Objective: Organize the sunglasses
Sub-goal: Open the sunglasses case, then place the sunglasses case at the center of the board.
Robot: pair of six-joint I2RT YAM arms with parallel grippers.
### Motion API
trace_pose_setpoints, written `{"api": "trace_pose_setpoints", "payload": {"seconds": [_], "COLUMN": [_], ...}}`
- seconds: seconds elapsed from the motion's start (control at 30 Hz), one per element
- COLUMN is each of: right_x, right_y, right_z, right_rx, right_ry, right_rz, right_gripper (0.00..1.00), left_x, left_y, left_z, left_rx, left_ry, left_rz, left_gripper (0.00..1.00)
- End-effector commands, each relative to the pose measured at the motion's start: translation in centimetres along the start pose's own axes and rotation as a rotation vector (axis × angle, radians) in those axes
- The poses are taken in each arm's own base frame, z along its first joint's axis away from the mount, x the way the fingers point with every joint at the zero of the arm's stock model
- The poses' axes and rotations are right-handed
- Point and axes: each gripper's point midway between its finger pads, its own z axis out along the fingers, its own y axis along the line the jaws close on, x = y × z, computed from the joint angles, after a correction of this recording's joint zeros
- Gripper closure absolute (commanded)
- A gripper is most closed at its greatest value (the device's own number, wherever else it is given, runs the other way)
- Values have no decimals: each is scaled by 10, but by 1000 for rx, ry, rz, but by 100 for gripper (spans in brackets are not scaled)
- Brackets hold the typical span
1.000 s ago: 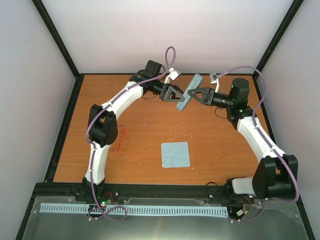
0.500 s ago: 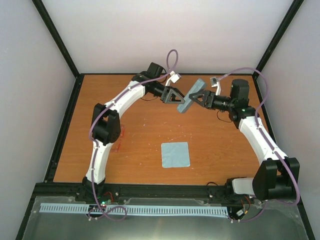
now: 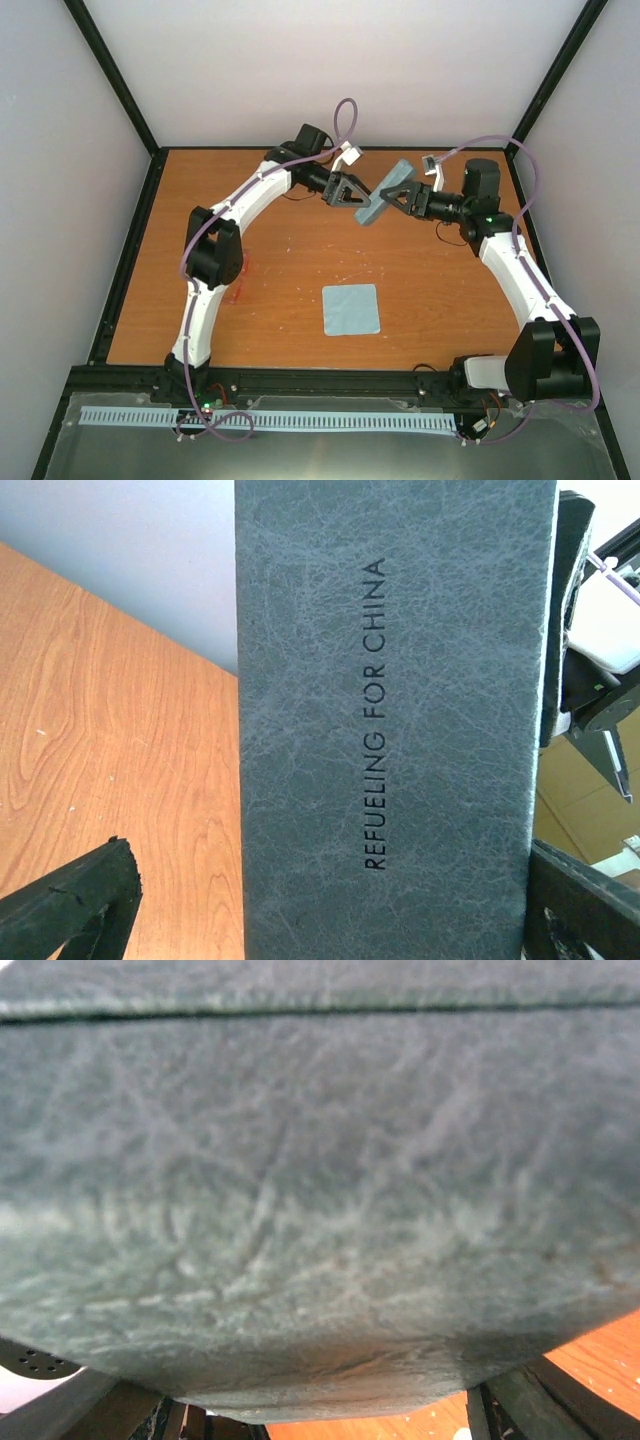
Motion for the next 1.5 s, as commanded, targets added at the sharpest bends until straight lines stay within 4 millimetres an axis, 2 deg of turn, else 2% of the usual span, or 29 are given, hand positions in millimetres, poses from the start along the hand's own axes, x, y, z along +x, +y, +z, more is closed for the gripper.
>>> {"api": "trace_pose_setpoints", "payload": {"seconds": [0.0,0.3,0.53,0.7,0.9,1.0,1.1,1.23,1.47], "right_x": [17,24,25,18,5,-1,-6,-12,-20], "right_y": [91,96,96,74,58,52,52,50,47], "right_z": [-23,-27,-28,-20,-13,-9,-7,-5,-2], "right_rx": [-287,-295,-287,-187,-132,-120,-123,-125,-117], "right_ry": [117,134,133,92,51,41,34,28,12], "right_rz": [-150,-152,-161,-156,-164,-161,-166,-169,-172], "right_gripper": [97,97,97,97,97,97,97,97,97], "left_x": [9,9,10,-12,-25,-28,-29,-26,-13], "left_y": [81,107,116,79,29,15,4,-6,2], "left_z": [-33,-52,-59,-71,-79,-80,-82,-80,-69], "left_rx": [-269,-369,-435,-350,-218,-202,-186,-134,-146], "left_ry": [-3,4,19,-50,-109,-114,-118,-124,-97], "left_rz": [-7,11,20,47,66,83,93,79,59], "left_gripper": [0,1,1,0,0,3,9,12,17]}}
